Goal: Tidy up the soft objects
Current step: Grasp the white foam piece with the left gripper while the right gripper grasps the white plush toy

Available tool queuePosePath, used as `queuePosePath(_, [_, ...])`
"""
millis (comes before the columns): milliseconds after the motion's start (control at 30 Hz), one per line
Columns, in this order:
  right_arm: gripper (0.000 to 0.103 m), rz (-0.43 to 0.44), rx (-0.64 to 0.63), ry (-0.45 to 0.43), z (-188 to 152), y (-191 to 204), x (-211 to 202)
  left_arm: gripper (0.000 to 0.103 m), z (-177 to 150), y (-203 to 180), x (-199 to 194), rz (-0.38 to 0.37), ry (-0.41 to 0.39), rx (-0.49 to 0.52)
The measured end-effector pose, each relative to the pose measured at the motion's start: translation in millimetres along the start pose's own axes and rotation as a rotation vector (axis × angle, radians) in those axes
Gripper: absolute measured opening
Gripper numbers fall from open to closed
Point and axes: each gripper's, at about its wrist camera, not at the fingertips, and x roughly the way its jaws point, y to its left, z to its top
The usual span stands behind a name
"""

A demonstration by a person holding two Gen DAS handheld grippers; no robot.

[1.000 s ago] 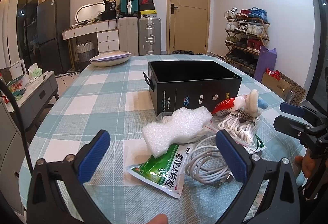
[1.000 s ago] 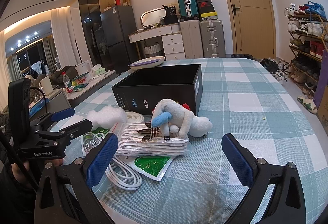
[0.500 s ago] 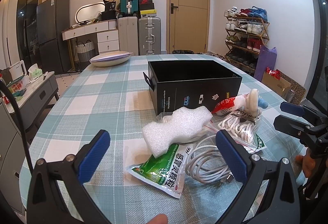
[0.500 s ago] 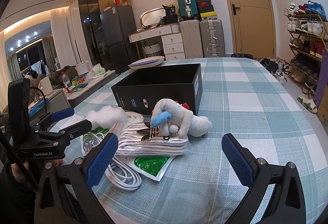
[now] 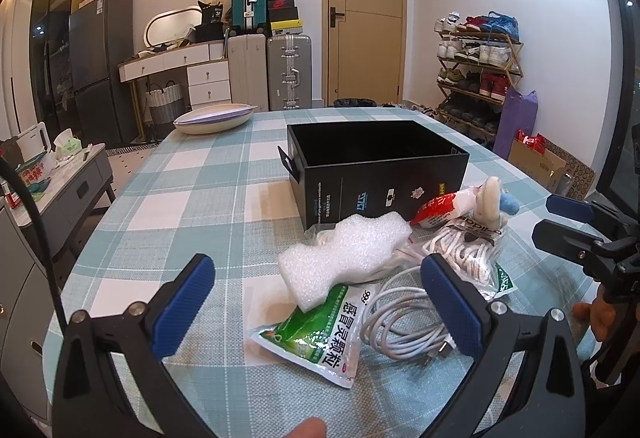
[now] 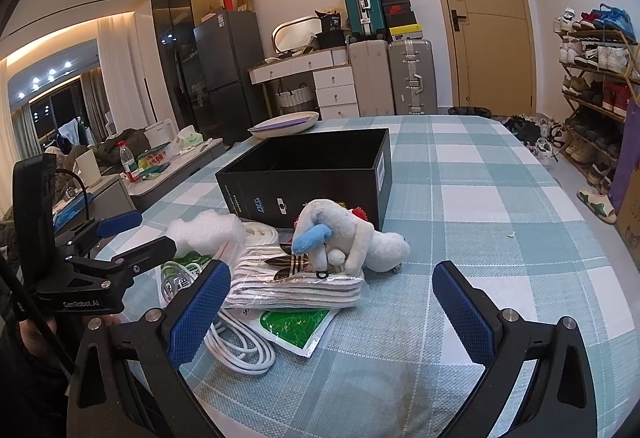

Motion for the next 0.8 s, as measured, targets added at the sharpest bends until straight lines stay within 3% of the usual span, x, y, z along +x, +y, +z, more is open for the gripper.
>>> queuePosePath(233, [0.103,-0.022,0.001,0.005,9.6,-1.8,-0.5,0.103,4.7,-0.7,1.0,-0.05,0.033,-0.001])
queuePosePath(800, [0.103,0.019,0.093,0.135,21.8,-25.4,36.4,0.103,13.7,3.6,28.3,-0.086,0.14,-0.01])
